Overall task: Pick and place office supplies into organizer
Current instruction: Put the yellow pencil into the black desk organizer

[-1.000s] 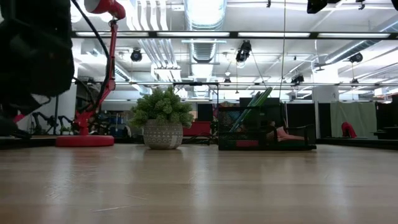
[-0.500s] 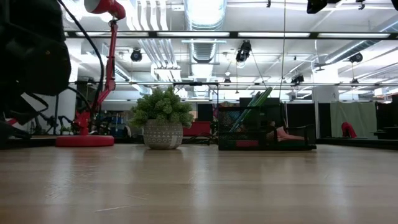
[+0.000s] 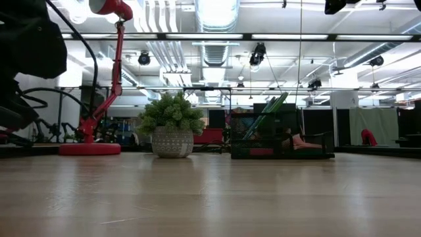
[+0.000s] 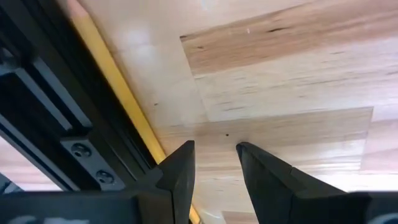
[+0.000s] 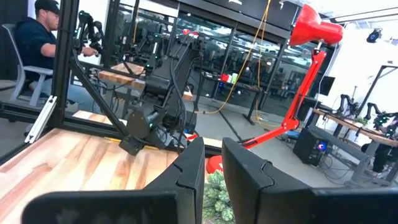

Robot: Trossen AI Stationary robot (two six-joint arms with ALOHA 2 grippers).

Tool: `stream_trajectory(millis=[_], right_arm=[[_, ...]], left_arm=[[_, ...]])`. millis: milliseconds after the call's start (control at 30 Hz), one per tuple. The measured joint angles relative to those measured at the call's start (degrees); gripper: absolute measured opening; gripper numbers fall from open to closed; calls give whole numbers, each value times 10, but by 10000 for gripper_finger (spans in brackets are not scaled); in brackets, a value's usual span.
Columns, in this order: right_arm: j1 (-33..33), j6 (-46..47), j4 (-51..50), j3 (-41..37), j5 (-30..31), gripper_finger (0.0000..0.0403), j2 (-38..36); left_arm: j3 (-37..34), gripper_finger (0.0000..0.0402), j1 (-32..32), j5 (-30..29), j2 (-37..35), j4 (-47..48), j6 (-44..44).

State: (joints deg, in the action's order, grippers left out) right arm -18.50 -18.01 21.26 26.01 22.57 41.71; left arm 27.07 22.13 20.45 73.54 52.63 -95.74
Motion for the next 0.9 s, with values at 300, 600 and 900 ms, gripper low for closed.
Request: stream_trajectory(millis=[300,600,900], right_arm=[[0,0,2,0,0,47,0],[0,0,0,0,0,47,0],[0,0,0,0,0,47,0]], left_arm=[[39,118,1,-26,11,34,-32],[56,61,6,70,127,57,-19],[109,41,19,107,210,149,44]])
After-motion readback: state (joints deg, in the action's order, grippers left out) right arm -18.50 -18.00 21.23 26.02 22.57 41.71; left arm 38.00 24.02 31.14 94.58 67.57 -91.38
